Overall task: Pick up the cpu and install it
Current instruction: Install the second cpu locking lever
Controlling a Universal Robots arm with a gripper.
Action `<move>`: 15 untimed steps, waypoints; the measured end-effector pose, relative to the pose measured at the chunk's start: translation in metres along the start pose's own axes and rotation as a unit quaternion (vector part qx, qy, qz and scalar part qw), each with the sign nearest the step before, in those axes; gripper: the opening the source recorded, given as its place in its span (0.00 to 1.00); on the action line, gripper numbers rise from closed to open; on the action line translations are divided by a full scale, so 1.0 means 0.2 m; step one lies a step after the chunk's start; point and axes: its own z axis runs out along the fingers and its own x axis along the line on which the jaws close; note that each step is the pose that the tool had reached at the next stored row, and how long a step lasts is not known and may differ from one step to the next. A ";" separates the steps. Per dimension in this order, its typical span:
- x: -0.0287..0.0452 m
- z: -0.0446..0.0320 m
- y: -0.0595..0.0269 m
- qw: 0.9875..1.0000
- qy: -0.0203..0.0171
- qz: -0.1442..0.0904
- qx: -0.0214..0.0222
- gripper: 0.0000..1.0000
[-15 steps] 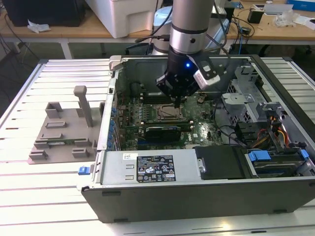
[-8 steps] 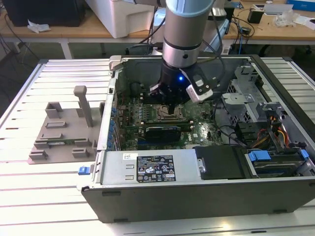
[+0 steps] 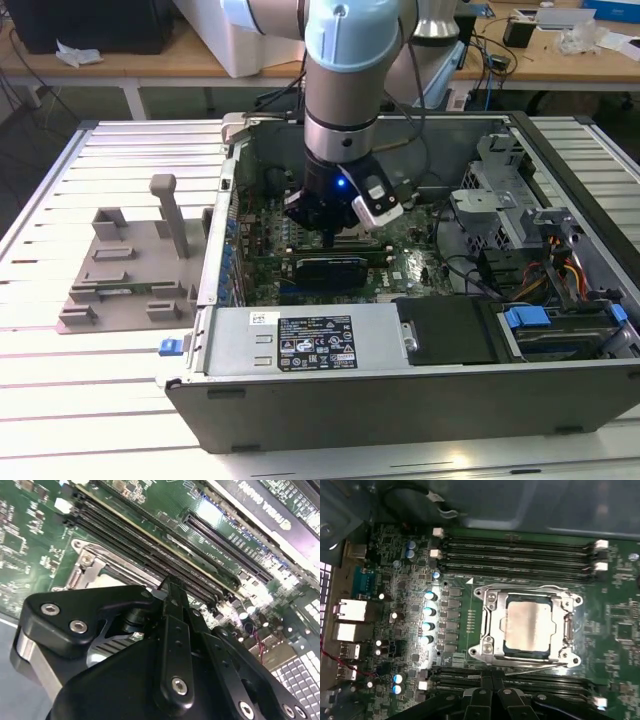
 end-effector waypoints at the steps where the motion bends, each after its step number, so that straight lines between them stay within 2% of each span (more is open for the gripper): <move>1: 0.006 0.009 0.000 1.000 0.000 -0.003 0.000 0.11; 2: 0.023 0.027 0.001 1.000 0.001 -0.008 -0.001 0.11; 7: 0.073 0.053 0.029 1.000 0.000 -0.012 -0.010 0.11; 10: 0.082 0.071 0.042 1.000 0.001 -0.016 -0.015 0.11; 11: 0.080 0.077 0.052 1.000 0.000 -0.019 -0.018 0.11; 15: 0.078 0.089 0.057 1.000 0.001 -0.025 -0.018 0.11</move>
